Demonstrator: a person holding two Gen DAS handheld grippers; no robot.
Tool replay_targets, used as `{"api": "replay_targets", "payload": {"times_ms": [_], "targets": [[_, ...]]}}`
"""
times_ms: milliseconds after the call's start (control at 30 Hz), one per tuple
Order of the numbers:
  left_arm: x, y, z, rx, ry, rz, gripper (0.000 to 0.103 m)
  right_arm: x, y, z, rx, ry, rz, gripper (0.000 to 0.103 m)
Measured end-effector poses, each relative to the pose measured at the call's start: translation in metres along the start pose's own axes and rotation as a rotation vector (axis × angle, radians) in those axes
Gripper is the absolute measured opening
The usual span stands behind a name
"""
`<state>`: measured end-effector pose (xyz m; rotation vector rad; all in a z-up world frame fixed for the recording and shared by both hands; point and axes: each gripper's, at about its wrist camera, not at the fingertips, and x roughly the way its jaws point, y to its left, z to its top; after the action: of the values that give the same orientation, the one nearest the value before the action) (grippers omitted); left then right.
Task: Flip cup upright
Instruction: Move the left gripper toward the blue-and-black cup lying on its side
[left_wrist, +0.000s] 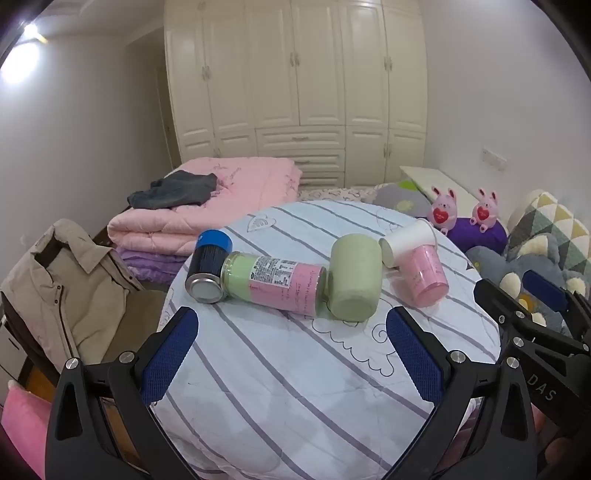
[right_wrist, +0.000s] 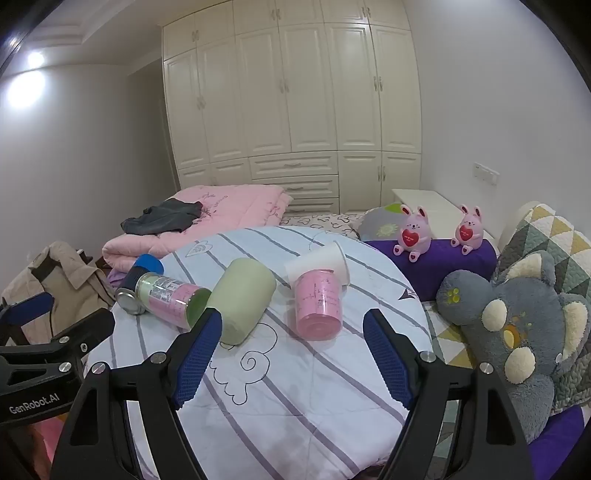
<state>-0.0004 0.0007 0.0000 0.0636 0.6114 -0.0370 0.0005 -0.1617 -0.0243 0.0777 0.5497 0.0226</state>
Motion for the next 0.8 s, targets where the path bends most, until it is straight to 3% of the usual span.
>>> {"api": "replay_targets", "payload": {"times_ms": [800], "targets": [[0.011,-0.003,-0.013,-0.001,0.011,0.002,0.103,0.003,0.004,-0.001,-0.001,-0.012,0.005,0.080]]}}
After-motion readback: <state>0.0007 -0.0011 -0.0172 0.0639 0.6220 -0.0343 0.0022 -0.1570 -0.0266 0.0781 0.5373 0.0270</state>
